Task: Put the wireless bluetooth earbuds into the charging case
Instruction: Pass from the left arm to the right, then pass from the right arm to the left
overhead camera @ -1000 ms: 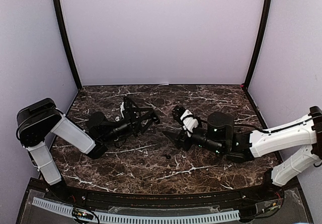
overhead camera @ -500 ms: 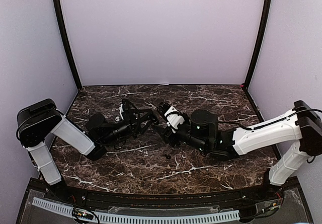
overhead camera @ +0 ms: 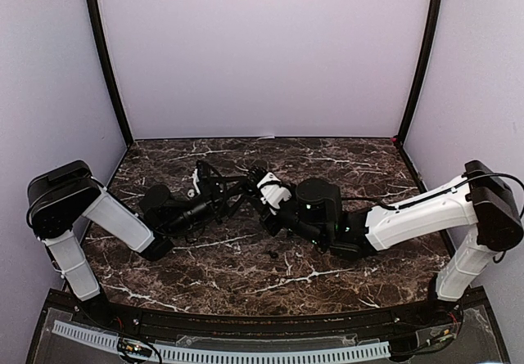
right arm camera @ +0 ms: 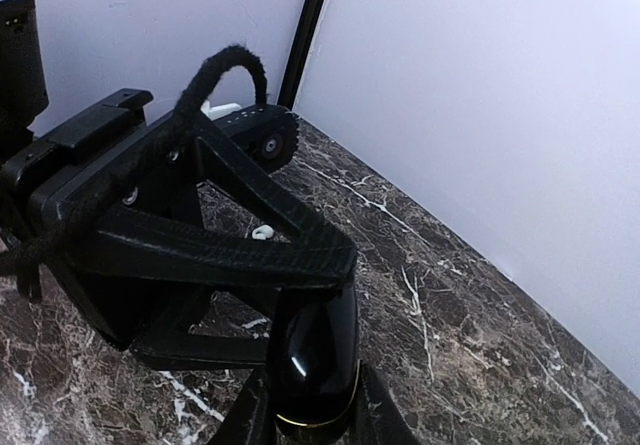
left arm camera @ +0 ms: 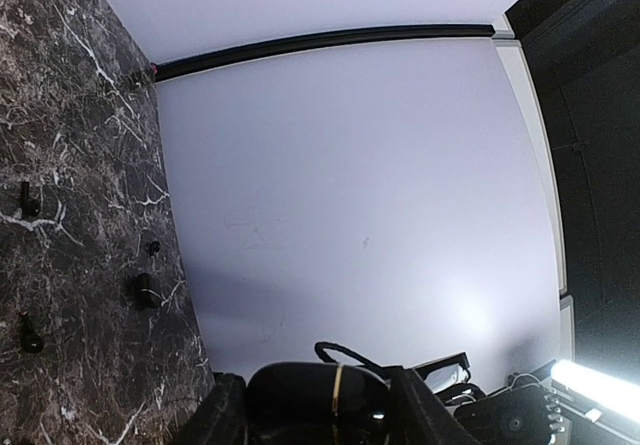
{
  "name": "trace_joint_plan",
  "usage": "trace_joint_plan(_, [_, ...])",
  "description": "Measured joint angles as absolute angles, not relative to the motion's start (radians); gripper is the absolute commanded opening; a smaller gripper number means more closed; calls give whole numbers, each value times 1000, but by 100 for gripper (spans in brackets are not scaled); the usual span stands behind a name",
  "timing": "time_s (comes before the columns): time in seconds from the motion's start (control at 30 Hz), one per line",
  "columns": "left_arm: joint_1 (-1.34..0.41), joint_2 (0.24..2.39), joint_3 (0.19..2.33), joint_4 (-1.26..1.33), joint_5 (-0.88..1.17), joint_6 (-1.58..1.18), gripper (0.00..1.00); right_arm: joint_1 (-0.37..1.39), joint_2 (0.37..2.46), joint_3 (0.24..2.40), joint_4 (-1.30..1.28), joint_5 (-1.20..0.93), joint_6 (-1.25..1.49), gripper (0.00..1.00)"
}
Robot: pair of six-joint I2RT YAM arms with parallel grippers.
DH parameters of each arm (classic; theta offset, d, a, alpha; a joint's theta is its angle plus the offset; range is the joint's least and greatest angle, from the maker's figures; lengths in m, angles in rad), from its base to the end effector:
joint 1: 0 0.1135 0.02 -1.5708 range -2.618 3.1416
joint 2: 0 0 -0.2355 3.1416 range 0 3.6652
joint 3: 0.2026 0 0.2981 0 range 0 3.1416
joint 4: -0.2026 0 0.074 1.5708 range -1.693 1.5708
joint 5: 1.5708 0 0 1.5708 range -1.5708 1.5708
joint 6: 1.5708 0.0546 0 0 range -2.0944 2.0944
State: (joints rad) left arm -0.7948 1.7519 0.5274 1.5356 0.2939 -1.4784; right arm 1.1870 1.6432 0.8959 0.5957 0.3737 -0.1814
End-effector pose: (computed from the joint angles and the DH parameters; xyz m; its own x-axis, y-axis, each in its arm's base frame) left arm 0.2256 -0.2524 0.1295 -0.8528 -0.4917 -0.1761 0.2943 -0.1739 -0.9398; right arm 0.1740 0.3777 0.1751 0.0757 -0.2610 -0.9624 -0.7264 0.6468 -0.2326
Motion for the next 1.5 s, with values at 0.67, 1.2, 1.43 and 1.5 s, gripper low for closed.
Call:
trace_joint_plan(0.67, [-747,1650,421,1555,350,-1341,93,977,1401,704,607,73,119,0])
trace_joint_plan(1.2, [-712,1360,650,1089,745,-655,77,900,1314,683,661,-535,359,0])
trace_joint_plan(1.43, [-717,1388,665,1037,832,-566,63,900,1338,702,725,-631,407,0])
trace_joint_plan(1.5, [-725,1391,664,1031,834,-550,58,900,1355,711,751,-645,418,0])
